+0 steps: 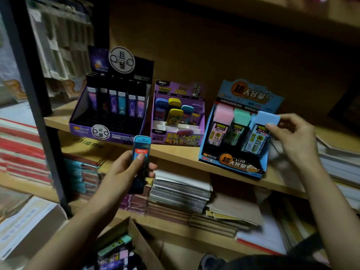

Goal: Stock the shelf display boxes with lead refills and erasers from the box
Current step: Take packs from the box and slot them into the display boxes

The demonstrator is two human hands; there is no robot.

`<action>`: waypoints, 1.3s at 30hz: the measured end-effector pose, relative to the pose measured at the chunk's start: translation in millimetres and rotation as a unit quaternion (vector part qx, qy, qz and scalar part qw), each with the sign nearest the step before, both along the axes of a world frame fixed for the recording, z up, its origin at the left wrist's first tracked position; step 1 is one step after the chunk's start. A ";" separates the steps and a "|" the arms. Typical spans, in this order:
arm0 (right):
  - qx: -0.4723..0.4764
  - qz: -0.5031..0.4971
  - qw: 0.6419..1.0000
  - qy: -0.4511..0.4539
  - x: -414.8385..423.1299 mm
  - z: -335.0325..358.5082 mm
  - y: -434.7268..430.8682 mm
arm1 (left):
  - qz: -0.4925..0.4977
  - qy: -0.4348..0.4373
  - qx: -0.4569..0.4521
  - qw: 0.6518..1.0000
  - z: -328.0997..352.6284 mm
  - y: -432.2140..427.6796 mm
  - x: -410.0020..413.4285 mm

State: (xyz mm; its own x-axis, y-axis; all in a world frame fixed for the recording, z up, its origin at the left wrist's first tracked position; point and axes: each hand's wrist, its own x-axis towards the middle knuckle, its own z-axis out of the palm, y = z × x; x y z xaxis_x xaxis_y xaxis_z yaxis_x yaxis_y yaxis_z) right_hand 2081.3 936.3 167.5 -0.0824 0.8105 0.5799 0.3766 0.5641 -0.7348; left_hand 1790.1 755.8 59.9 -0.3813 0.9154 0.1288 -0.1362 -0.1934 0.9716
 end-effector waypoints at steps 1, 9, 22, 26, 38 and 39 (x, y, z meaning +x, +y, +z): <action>-0.004 -0.003 1.000 -0.005 7.0 -3.7 2.3 | -0.004 -0.005 -0.004 1.000 -1.4 -0.2 2.6; -0.003 0.050 0.998 -0.040 21.3 -14.4 9.5 | -0.012 -0.010 -0.034 0.999 -9.1 -5.7 8.2; 0.014 0.029 0.998 -0.048 10.5 -18.3 15.4 | -0.023 -0.014 -0.055 0.998 -12.3 -1.8 14.4; 0.020 0.020 0.998 -0.054 10.1 -24.1 17.9 | -0.025 -0.024 -0.052 0.998 -11.0 -2.5 16.0; 0.103 -0.198 0.944 -0.243 8.5 -20.7 5.2 | -0.040 -0.019 -0.049 0.998 -6.3 -5.7 17.9; 0.118 -0.191 0.949 -0.221 2.8 -15.4 -2.8 | -0.042 -0.015 -0.048 0.998 -5.1 -5.9 18.8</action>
State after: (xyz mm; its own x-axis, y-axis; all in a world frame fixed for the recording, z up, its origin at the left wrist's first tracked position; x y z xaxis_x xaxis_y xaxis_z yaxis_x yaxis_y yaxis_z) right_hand 2084.2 933.5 152.1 -0.0865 0.6814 0.7268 0.8285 0.4543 -0.3273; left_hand 1808.9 749.8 54.7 -0.3057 0.9517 0.0291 -0.1772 -0.0869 0.9803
